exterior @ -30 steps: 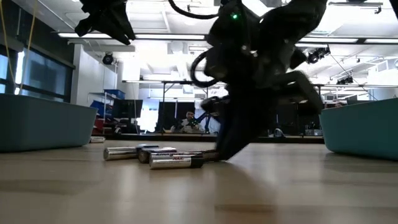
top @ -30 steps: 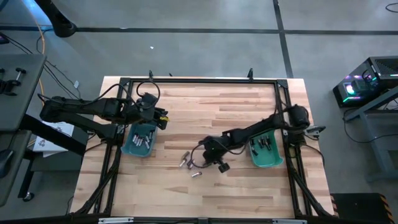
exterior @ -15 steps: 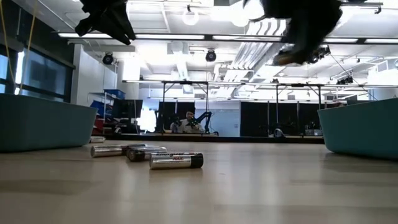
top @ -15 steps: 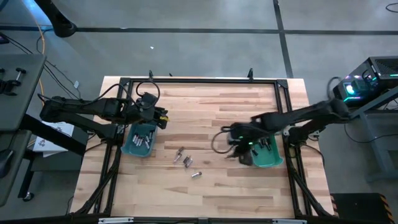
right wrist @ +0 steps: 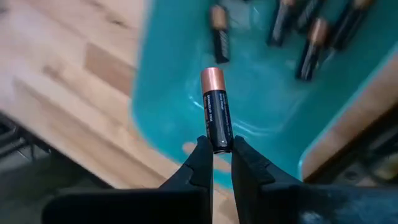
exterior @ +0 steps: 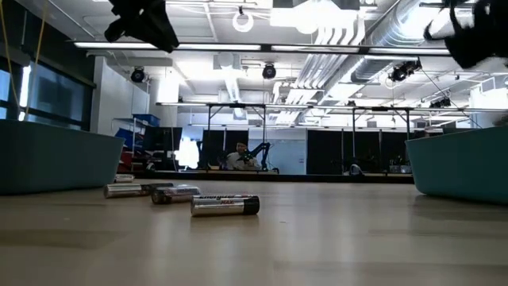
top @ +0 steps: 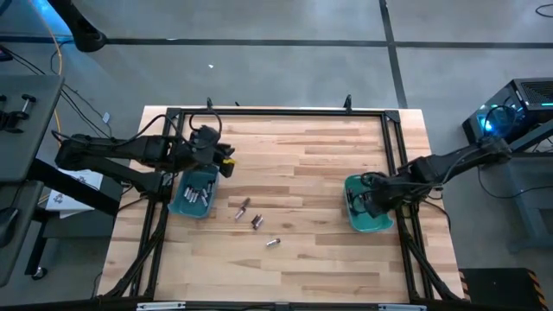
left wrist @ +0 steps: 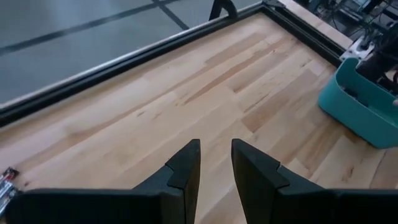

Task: Sort batteries
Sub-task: Put the black battery into the green bin

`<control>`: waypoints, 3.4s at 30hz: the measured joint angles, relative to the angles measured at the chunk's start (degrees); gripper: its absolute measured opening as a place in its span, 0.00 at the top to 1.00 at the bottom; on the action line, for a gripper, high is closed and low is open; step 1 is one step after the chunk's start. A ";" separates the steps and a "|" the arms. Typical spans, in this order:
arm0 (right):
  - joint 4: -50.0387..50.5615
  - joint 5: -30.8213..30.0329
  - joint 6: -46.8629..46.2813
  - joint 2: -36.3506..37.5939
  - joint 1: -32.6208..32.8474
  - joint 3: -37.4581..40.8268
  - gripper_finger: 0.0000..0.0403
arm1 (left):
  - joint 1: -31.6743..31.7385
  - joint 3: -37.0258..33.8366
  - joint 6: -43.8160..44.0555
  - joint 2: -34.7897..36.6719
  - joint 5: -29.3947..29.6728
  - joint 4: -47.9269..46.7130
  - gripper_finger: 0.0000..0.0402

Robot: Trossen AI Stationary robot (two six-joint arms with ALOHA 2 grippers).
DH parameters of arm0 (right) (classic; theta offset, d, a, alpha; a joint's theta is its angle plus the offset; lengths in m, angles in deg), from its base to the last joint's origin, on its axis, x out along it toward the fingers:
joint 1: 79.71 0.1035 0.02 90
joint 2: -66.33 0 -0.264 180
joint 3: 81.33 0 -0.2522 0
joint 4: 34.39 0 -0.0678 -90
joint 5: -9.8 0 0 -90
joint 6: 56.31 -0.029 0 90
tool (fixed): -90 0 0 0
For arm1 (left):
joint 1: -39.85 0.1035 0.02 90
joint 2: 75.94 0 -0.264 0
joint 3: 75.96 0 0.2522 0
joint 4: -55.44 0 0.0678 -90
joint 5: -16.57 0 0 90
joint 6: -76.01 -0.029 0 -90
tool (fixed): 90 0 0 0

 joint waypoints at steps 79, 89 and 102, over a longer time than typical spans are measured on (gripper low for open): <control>-19.31 -41.03 45.30 -4.75 -4.17 -13.44 0.67 | -11.55 0.04 32.89 -42.67 -26.90 12.26 0.58; -17.92 -38.41 47.71 -4.68 -4.17 -13.44 0.67 | -12.64 0.24 32.07 -44.59 -24.11 11.94 0.67; -20.44 -31.85 53.48 -4.60 -4.13 -13.42 0.67 | -10.87 5.74 27.41 -34.34 -13.10 23.26 0.94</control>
